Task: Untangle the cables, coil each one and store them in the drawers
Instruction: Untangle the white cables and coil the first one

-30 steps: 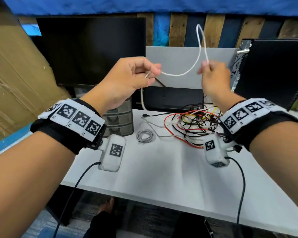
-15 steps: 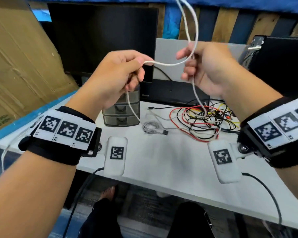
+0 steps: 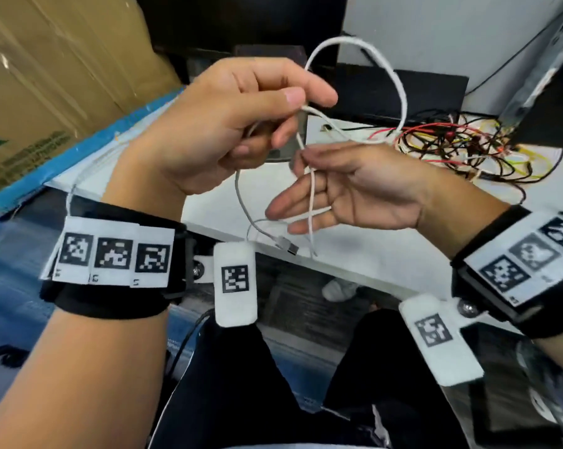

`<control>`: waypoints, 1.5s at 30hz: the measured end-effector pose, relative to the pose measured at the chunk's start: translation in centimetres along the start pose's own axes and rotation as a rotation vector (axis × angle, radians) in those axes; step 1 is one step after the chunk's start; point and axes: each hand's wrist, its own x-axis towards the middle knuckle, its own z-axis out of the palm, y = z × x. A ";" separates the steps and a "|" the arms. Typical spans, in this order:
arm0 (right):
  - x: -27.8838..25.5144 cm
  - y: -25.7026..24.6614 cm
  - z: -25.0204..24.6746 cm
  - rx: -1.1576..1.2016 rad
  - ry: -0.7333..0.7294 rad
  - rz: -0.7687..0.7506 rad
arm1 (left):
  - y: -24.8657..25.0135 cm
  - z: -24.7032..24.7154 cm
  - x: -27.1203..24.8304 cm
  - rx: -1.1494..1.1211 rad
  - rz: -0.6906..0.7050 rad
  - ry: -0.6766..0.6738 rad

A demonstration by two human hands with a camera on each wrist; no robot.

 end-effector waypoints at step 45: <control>-2.6 3.8 -3.0 -0.494 0.681 -0.425 | -6.1 2.1 -2.2 -0.518 0.032 0.293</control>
